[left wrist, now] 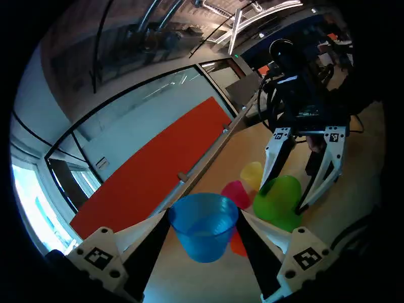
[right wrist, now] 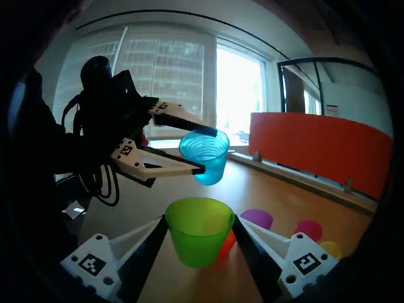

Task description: Pour water

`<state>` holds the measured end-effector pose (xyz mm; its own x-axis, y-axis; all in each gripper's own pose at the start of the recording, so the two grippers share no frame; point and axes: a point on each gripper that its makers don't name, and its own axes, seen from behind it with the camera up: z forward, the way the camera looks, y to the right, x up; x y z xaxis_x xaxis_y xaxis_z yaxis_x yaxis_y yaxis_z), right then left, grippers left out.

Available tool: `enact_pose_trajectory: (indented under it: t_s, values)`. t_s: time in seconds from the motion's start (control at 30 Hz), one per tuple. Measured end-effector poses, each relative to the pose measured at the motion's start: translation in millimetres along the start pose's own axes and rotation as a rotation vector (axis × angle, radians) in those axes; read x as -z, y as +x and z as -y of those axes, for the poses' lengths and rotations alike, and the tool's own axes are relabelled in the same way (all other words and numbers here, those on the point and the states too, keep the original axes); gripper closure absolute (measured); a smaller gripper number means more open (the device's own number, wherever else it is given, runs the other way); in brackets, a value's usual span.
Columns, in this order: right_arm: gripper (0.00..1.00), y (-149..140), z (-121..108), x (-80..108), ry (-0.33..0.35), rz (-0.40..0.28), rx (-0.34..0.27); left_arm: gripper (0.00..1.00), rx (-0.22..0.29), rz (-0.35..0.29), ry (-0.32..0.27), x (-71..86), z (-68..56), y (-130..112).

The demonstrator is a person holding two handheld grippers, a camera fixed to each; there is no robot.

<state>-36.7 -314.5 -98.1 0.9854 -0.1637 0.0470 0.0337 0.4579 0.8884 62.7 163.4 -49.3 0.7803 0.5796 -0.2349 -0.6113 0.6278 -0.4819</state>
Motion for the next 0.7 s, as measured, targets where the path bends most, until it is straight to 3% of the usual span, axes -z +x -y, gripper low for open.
enact_pose_trajectory:
  t_s: [0.7]
  values:
    - [0.06, -0.9, 0.3, -4.9, -0.012, -0.005, 0.008, 0.12, -0.085, 0.018, 0.028, 0.6, -3.7, 6.4]
